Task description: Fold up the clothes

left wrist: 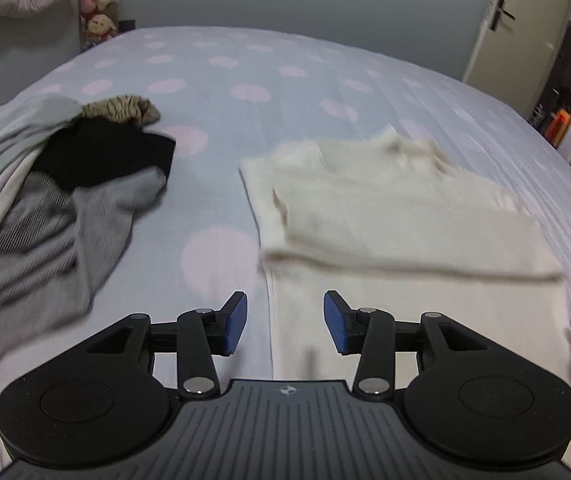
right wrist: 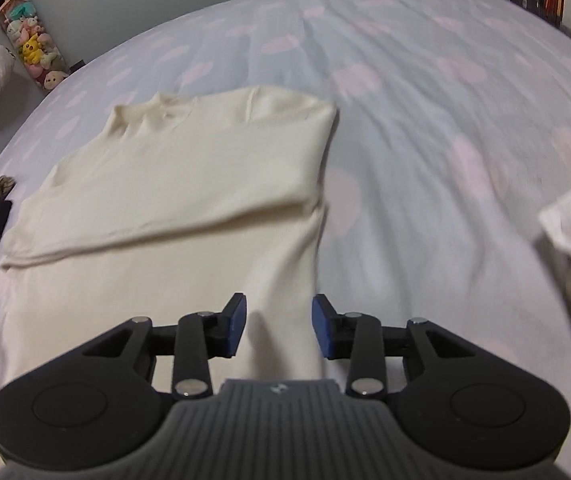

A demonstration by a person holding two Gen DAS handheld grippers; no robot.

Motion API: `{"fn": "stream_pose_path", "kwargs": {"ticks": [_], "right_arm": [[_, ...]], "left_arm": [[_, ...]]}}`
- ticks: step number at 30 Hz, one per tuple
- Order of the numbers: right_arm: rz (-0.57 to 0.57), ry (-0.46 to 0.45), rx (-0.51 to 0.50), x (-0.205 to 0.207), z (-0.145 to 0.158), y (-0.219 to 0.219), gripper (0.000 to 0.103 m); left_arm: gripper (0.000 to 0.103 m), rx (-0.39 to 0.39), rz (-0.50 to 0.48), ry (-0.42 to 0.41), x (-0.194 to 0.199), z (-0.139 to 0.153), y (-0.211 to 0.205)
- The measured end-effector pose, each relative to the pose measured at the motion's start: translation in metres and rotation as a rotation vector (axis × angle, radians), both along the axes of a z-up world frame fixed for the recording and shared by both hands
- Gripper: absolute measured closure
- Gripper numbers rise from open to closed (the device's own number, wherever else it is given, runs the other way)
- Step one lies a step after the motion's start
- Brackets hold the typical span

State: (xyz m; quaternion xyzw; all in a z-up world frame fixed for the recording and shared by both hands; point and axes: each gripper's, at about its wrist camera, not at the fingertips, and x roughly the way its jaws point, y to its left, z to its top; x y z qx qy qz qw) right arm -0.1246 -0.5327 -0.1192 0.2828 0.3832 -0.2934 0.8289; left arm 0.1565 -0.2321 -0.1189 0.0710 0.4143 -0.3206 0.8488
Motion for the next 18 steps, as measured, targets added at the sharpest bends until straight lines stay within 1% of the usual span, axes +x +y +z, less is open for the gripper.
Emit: {"fn": "stream_pose_path", "kwargs": {"ticks": [3,6,10,12,18], "right_arm": [[0.037,-0.001,0.023,-0.004,0.006,0.024,0.060],[0.113,0.012,0.036,-0.004,0.012,0.053,0.057],[0.210,0.023,0.047,-0.011,0.018,0.093,0.050],[0.233,0.028,0.048,-0.017,0.019,0.109,0.049],[0.249,0.028,0.033,-0.044,0.018,0.146,0.049]], "left_arm": [[0.060,0.011,-0.026,0.041,-0.026,0.003,0.014],[0.059,0.019,-0.084,0.056,-0.056,0.004,0.024],[0.059,0.042,-0.173,0.041,-0.094,0.003,0.033],[0.058,0.055,-0.207,0.028,-0.110,0.003,0.037],[0.058,0.079,-0.341,-0.035,-0.149,0.008,0.046]]}}
